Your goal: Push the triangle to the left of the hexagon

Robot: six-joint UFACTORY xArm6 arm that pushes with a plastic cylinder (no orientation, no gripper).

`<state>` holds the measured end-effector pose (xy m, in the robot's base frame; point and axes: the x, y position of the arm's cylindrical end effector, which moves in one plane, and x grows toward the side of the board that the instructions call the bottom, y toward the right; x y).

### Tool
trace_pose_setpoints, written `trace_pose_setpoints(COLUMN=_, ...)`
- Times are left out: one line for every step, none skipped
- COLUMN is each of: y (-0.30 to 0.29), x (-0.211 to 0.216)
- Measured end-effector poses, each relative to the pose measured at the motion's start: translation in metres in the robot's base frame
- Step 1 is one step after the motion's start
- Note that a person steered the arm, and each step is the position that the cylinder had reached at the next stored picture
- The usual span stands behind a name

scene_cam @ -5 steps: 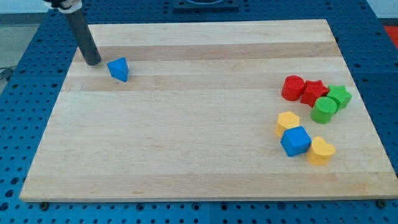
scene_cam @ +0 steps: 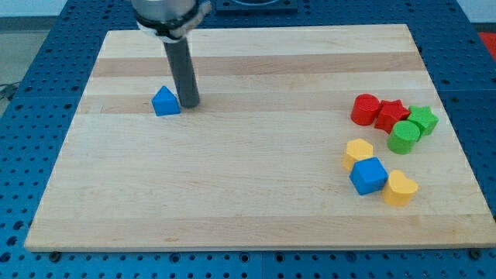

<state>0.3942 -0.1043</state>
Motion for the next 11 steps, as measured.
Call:
trace_pose_setpoints(y=0.001, x=-0.002)
trace_pose_setpoints(y=-0.017, x=-0.048)
trace_pose_setpoints(y=-0.053, x=-0.111)
trace_pose_setpoints(y=-0.09, x=-0.104)
trace_pose_setpoints(y=-0.11, x=-0.087)
trace_pose_setpoints(y=-0.096, x=-0.079)
trace_pose_setpoints(y=-0.05, x=-0.049)
trace_pose_setpoints(y=-0.012, x=-0.004)
trace_pose_setpoints(y=-0.01, x=0.016)
trace_pose_setpoints(y=-0.01, x=-0.017)
trace_pose_setpoints(y=-0.045, x=-0.074)
